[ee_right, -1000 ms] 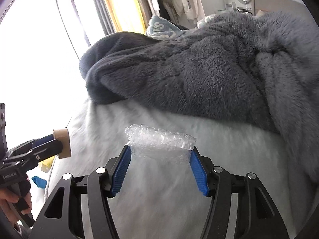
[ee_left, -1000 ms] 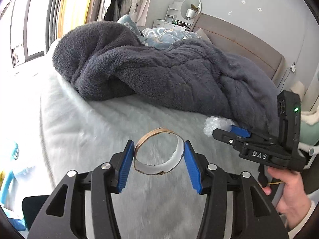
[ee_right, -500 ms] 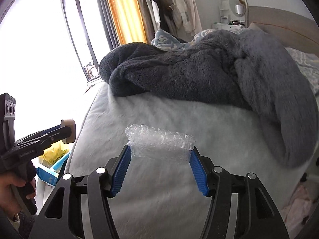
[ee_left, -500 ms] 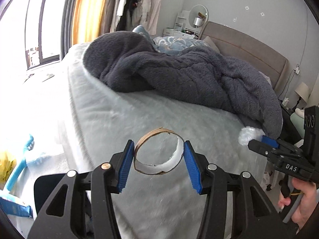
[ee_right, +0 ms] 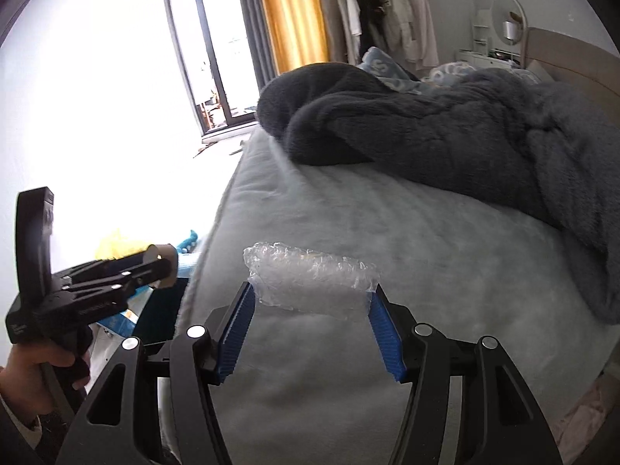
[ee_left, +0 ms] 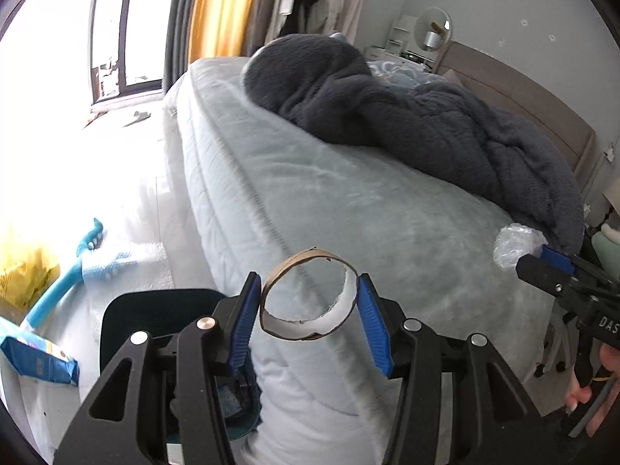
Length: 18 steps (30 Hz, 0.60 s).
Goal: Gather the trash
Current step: 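Carry the tape roll and bubble wrap over the teal bin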
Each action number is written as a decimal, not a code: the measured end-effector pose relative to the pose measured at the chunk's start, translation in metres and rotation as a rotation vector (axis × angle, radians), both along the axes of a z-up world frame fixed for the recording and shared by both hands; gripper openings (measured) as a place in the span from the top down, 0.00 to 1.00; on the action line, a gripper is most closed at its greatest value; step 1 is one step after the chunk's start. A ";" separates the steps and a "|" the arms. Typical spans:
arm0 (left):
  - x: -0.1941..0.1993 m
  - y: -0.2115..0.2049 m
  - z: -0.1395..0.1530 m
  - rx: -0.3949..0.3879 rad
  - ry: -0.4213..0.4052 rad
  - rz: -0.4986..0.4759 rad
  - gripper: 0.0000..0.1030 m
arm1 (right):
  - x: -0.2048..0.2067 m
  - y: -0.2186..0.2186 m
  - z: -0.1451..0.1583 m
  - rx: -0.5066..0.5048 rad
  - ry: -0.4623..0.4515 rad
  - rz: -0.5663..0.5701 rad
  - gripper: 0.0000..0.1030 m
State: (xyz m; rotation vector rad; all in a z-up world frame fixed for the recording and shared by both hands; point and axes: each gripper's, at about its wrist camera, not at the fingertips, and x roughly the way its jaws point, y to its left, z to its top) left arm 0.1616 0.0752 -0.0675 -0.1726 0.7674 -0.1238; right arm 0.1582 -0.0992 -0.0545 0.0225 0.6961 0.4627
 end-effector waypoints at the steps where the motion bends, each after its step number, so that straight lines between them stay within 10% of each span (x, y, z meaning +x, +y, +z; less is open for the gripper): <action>1: -0.001 0.007 -0.005 0.011 0.015 0.013 0.48 | 0.000 0.008 0.000 -0.001 -0.002 0.011 0.42; 18: -0.024 0.109 -0.078 0.006 0.231 0.147 0.48 | 0.001 0.135 -0.008 0.002 0.007 0.207 0.42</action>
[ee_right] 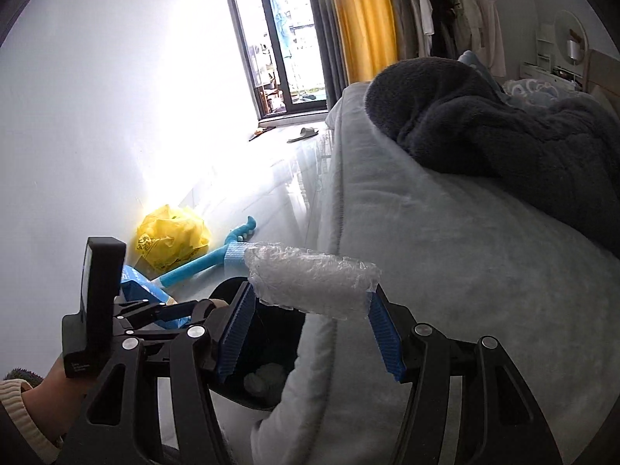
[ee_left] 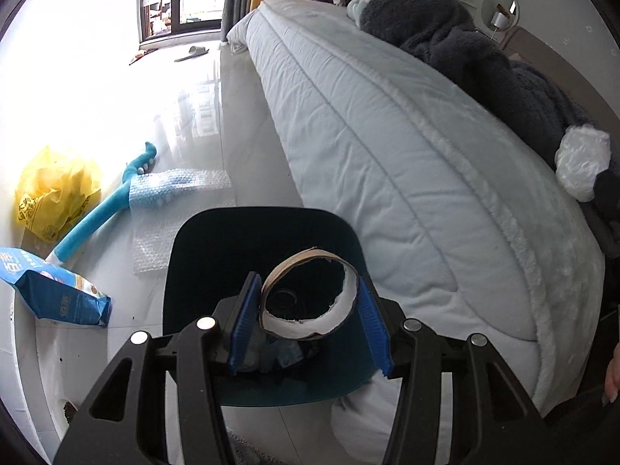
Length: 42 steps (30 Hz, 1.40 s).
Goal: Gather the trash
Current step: 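Carry the tape roll and bubble wrap over the teal bin, then open the left tool over the bin while the right tool opens too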
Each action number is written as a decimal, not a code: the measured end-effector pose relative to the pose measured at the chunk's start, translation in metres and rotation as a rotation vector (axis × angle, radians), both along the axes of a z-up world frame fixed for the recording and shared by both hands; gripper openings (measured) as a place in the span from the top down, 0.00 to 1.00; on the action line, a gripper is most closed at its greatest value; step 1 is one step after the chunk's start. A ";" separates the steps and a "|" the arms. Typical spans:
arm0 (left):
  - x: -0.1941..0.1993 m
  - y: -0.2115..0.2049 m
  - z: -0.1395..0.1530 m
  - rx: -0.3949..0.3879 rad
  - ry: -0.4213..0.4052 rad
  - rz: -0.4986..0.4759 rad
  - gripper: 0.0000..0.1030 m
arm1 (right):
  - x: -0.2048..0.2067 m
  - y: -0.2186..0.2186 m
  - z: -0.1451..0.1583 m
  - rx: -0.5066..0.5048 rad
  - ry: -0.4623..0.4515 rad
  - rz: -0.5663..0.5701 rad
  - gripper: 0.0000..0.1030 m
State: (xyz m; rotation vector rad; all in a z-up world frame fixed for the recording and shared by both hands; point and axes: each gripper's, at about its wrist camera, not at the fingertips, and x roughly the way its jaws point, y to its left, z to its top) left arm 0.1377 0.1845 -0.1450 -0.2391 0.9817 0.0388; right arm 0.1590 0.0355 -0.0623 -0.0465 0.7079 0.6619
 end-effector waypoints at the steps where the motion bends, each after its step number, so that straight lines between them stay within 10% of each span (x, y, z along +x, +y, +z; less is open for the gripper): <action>1: -0.001 0.005 -0.006 -0.008 0.016 0.005 0.48 | 0.000 0.007 -0.001 -0.002 0.002 0.010 0.42; 17: -0.017 0.072 -0.066 -0.115 0.202 0.066 0.30 | 0.015 0.094 -0.034 -0.040 0.085 0.099 0.42; 42: -0.070 0.140 0.005 0.013 -0.065 0.178 0.14 | 0.017 0.177 -0.125 -0.229 0.267 0.130 0.42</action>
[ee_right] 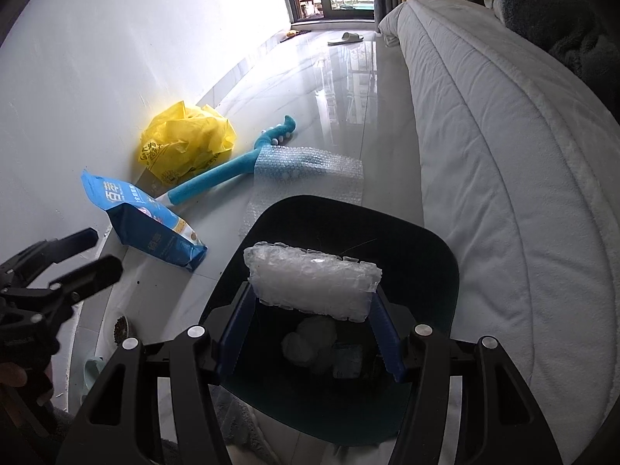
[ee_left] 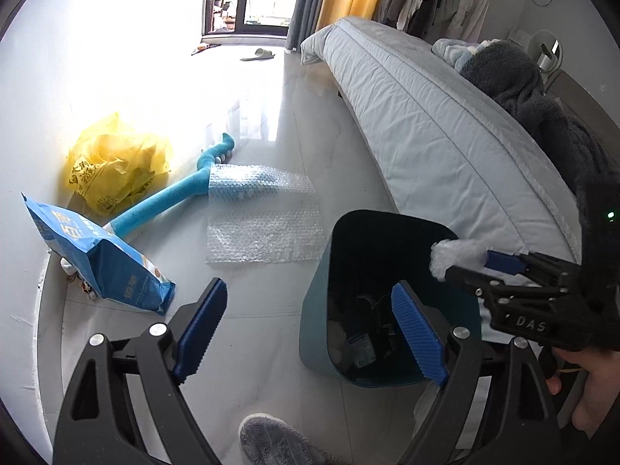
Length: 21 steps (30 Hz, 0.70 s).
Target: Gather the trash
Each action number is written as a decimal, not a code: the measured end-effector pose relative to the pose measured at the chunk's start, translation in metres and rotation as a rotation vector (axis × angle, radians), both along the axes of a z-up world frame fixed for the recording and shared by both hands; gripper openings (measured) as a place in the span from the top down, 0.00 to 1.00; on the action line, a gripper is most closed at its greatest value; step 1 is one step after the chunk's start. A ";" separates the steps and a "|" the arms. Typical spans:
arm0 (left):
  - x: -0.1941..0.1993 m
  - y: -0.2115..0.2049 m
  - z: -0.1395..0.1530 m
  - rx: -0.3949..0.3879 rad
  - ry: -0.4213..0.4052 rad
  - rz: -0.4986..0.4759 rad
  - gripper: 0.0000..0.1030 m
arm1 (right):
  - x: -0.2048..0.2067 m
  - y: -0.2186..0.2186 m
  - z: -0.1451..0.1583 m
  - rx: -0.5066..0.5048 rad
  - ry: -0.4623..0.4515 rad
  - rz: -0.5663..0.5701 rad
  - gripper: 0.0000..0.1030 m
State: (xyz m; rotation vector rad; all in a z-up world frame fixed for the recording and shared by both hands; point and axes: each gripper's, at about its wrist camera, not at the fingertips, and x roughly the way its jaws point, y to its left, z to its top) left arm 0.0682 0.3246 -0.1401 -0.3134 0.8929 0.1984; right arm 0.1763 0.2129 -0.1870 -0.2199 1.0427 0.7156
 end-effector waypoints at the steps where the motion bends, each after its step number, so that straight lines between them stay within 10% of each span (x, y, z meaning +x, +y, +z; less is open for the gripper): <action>1: -0.002 0.001 0.004 0.002 -0.015 0.002 0.13 | 0.000 0.002 -0.003 -0.005 0.005 -0.003 0.42; 12: -0.018 0.003 0.068 0.048 -0.201 0.064 0.07 | 0.006 0.003 -0.029 -0.078 0.082 -0.063 0.32; 21: -0.025 -0.020 0.098 0.139 -0.230 0.050 0.05 | -0.003 -0.023 0.009 -0.033 0.005 -0.079 0.18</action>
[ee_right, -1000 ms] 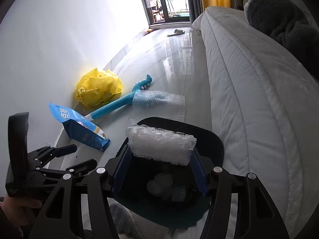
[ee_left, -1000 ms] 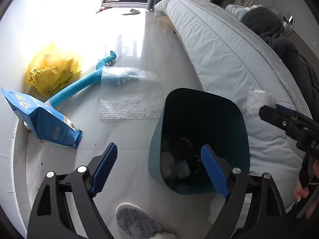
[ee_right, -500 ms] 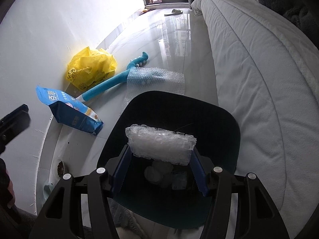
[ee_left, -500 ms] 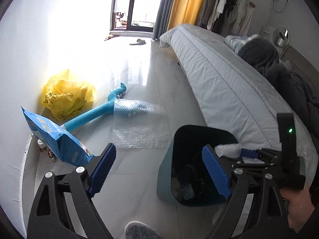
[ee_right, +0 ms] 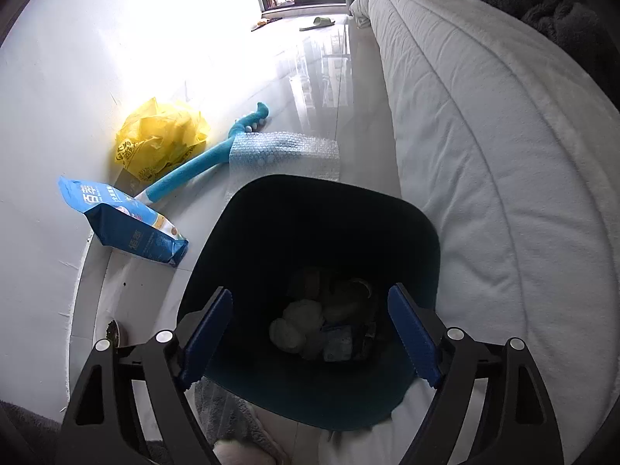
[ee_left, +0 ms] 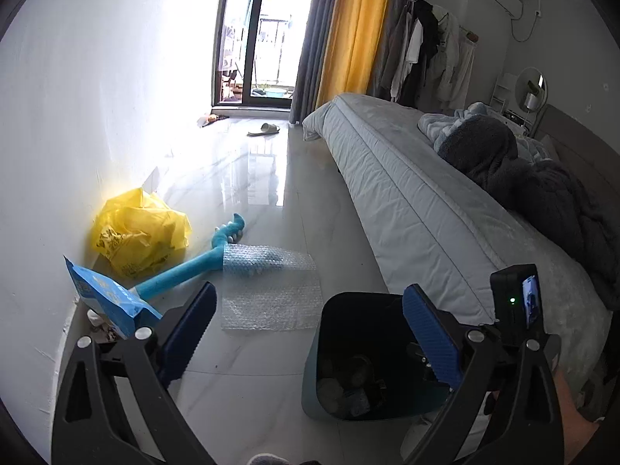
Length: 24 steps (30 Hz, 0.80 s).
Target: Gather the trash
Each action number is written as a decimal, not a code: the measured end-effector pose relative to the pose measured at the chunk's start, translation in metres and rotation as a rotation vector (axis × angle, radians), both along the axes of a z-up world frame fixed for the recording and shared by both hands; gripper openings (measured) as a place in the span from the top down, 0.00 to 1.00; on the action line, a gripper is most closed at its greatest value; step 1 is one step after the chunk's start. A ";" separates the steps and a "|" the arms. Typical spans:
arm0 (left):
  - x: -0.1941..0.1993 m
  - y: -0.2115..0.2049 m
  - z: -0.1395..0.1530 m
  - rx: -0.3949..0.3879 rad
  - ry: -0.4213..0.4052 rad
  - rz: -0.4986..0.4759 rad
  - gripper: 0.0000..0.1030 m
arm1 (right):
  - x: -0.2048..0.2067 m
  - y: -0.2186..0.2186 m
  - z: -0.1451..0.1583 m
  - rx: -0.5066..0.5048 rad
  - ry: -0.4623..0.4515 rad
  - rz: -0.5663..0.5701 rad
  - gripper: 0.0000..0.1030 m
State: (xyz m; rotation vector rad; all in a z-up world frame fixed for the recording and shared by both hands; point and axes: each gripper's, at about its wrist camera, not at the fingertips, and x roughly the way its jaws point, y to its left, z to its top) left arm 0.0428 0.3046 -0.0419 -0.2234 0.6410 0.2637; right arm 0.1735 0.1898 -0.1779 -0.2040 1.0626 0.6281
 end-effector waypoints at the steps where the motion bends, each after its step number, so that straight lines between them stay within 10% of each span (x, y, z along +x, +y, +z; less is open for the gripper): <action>1: -0.001 -0.004 0.003 0.015 -0.007 -0.001 0.04 | -0.003 -0.007 0.008 0.012 -0.019 0.001 0.17; 24: -0.034 -0.160 0.053 0.081 -0.189 -0.127 0.03 | -0.064 -0.251 0.162 0.212 -0.428 -0.182 0.03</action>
